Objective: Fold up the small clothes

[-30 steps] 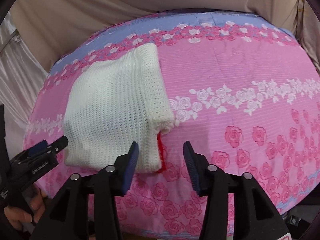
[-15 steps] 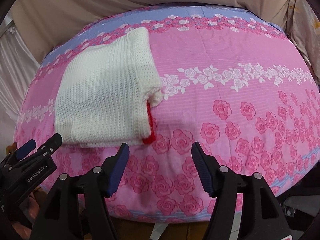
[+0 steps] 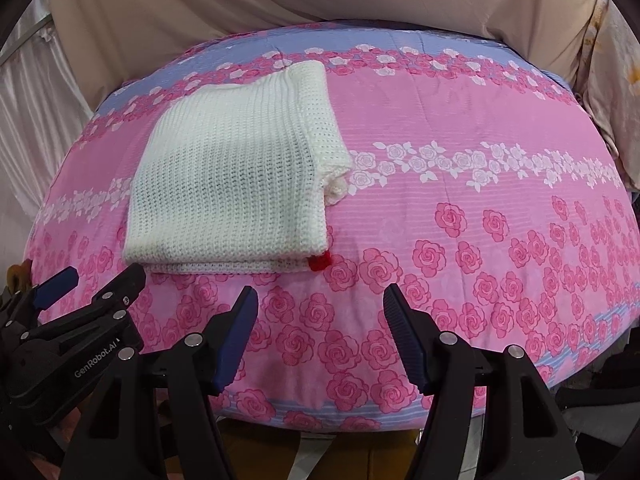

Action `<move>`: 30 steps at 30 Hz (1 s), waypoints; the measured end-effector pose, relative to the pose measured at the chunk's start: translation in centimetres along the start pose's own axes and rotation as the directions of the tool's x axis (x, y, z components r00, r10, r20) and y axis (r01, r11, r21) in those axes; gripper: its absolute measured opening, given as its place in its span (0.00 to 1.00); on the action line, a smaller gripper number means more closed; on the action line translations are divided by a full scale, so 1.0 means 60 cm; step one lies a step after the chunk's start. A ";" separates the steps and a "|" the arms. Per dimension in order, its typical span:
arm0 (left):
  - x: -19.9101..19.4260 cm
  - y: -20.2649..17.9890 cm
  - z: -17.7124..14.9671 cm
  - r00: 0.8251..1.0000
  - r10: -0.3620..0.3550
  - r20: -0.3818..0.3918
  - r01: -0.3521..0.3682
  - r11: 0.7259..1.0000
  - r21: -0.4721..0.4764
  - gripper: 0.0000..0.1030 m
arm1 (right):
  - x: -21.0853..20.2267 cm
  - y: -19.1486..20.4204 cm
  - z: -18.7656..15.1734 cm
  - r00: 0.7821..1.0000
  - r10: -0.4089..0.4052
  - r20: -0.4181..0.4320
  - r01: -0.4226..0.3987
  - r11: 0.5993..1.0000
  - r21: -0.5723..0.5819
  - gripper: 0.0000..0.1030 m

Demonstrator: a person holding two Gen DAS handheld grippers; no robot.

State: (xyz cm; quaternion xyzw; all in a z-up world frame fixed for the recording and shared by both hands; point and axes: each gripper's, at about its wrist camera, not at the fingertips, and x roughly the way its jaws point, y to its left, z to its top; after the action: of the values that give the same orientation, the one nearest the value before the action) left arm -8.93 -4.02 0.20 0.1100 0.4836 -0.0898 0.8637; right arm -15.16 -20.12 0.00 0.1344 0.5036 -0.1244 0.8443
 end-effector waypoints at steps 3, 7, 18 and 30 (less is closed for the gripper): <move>-0.004 -0.003 0.000 1.000 0.005 0.006 -0.005 1.000 0.002 0.83 | -0.001 0.002 -0.004 1.000 0.004 -0.002 -0.004 1.000 0.007 0.61; -0.008 -0.004 -0.001 1.000 0.010 0.010 -0.010 1.000 0.003 0.83 | -0.005 0.004 -0.006 1.000 0.007 0.002 -0.007 1.000 0.004 0.61; -0.014 -0.003 -0.003 1.000 0.020 0.019 -0.021 1.000 0.011 0.83 | -0.013 0.016 -0.010 1.000 0.014 0.017 -0.014 1.000 -0.006 0.61; -0.015 -0.006 -0.002 0.999 0.042 0.025 -0.043 0.999 0.012 0.82 | -0.010 0.026 -0.009 1.000 0.021 0.014 -0.020 1.000 -0.022 0.62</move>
State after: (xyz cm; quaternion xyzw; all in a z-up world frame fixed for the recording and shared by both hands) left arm -9.58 -4.26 0.87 0.1247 0.4697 -0.0759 0.8707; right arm -15.34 -18.44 0.45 0.1297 0.4976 -0.1112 0.8504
